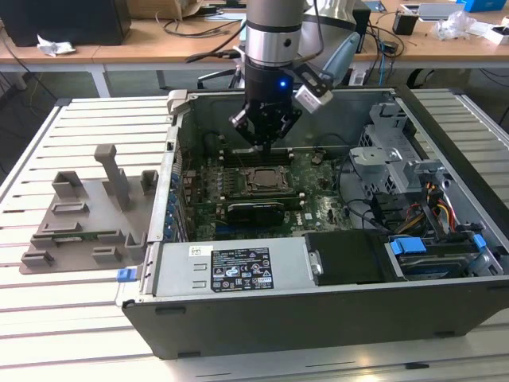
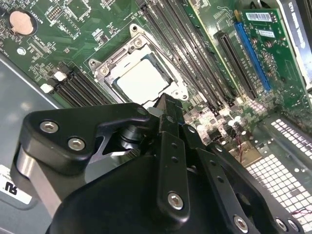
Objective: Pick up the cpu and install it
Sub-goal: 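Install the first cpu locking lever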
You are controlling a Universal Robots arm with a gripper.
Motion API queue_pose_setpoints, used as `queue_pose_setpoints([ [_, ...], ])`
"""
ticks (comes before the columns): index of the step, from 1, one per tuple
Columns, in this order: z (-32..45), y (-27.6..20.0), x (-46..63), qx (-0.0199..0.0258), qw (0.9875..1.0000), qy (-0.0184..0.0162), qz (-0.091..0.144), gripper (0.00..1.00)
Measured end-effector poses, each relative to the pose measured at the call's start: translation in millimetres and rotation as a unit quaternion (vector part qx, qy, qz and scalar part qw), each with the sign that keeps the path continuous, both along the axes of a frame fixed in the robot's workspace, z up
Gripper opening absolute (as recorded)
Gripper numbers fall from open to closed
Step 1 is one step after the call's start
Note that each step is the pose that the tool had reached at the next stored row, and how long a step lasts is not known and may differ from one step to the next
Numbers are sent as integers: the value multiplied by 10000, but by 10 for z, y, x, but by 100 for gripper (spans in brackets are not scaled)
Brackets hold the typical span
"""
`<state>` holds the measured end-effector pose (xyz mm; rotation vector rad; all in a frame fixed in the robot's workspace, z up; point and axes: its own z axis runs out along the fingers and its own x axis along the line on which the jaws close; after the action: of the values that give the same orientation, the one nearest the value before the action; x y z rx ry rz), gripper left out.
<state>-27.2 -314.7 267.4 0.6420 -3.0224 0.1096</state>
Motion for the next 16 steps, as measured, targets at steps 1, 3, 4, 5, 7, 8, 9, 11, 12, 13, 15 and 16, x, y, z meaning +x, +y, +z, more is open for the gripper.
queue_pose_setpoints([
  [1,0,0,0,0,10000,0,59,11],
  [3,0,0,0,0,9999,0,119,11],
  [4,0,0,0,0,9999,0,150,11],
  [5,0,0,0,0,9998,0,178,11],
  [7,0,0,0,0,9997,0,250,11],
  [8,0,0,0,0,9986,0,526,11],
  [9,0,0,0,0,9980,0,632,11],
  [11,0,0,0,0,9941,0,1087,11],
  [12,0,0,0,0,9935,0,1137,11],
  [13,0,0,0,0,9932,0,1168,11],
  [15,0,0,0,0,9924,0,1234,11],
  [16,0,0,0,0,9920,0,1262,11],
])
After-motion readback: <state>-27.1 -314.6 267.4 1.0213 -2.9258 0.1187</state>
